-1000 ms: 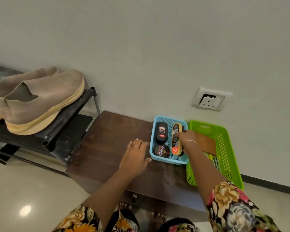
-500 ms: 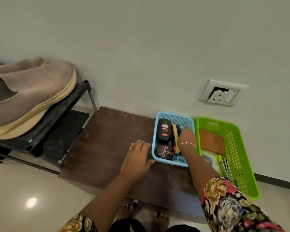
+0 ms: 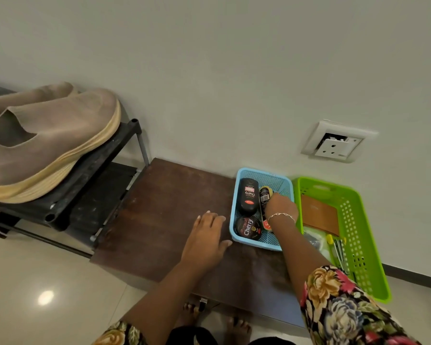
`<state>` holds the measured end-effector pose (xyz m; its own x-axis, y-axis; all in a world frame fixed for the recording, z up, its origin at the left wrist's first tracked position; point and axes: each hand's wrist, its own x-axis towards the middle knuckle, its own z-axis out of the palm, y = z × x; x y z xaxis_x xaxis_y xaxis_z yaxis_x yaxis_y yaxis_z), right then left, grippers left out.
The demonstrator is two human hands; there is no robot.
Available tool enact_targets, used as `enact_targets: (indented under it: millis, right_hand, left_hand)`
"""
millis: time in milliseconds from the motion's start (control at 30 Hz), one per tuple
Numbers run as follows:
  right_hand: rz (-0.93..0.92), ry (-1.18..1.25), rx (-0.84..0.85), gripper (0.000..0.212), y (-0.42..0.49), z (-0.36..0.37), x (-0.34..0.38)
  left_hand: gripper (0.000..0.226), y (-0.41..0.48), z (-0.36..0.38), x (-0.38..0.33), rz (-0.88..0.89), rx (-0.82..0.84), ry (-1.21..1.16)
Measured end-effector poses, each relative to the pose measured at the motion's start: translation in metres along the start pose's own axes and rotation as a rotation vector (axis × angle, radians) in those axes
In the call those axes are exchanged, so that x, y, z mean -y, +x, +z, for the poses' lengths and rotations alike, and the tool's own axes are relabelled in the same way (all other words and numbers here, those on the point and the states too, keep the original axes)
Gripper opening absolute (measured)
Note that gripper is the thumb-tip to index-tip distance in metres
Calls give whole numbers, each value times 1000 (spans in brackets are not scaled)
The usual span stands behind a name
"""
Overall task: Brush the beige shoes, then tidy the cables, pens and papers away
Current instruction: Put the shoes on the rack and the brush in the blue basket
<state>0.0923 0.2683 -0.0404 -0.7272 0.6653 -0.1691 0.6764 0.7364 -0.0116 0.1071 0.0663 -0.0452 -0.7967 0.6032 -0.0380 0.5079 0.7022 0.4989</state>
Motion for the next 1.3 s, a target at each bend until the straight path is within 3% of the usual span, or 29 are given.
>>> enact_targets:
  millis: [233,433,533,767,1033,1300]
  right_hand:
    - [16,66,-7,32,6,7,-10]
    - [-71,-106,-17,37,2,8,2]
    - [-52,-70,-10,37,-6,0,-1]
    - [-253,46,-9,42,-92,-29,-15]
    - [-323,205,-72,42,-226,-57,-21]
    - [-348,371,-84,26,-250,-21,-23]
  left_hand:
    - [57,0,4,2,-6,4,-12]
    - [58,0,4,3,-15,17,-14]
    - [57,-6,-2,2,-23,21,-3]
    - [55,-53,-34,-15,-40,-51,-33]
    - [54,-150,-92,-35,-81,-201,-144]
    - [44,-169,-75,-16,-232,-111,-285]
